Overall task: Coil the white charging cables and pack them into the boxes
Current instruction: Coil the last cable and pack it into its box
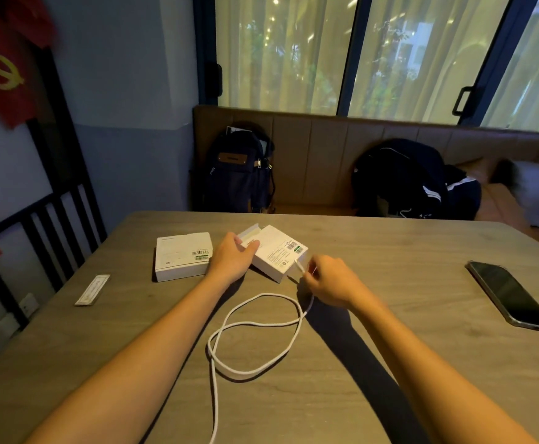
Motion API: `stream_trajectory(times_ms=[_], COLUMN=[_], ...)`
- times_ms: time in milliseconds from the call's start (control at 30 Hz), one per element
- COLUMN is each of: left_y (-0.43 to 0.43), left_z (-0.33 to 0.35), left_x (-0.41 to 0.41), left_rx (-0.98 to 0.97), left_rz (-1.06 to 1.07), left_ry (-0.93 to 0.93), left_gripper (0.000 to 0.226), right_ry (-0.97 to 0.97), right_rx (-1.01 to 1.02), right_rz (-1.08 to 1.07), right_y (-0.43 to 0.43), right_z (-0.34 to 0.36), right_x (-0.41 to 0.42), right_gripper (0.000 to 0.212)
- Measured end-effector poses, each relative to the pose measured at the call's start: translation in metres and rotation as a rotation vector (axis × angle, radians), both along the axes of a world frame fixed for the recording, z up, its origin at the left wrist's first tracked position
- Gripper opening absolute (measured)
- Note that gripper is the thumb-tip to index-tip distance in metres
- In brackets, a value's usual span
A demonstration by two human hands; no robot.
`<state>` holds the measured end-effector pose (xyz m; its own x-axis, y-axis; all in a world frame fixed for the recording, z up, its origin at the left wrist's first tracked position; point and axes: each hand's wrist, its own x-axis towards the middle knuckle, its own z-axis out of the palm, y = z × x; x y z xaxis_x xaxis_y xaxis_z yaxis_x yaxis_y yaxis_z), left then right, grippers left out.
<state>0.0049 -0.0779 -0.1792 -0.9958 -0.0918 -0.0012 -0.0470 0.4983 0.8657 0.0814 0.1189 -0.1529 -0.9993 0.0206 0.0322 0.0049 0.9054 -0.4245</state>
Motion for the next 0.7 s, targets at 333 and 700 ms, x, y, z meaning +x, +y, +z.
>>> stream_trajectory(times_ms=[333,700], left_y=[0.003,0.0], left_z=[0.048,0.072], left_x=[0.045,0.077], left_rx=[0.419,0.677], left_rz=[-0.321,-0.71], left_ry=[-0.021,-0.219], left_gripper=[0.058,0.039], right_ry=[0.289,0.286], right_rx=[-0.401,-0.408], right_rz=[0.205,0.44], right_y=[0.008,-0.005], right_z=[0.057,0.066], right_x=[0.019,0.023], right_gripper=[0.009,0.018])
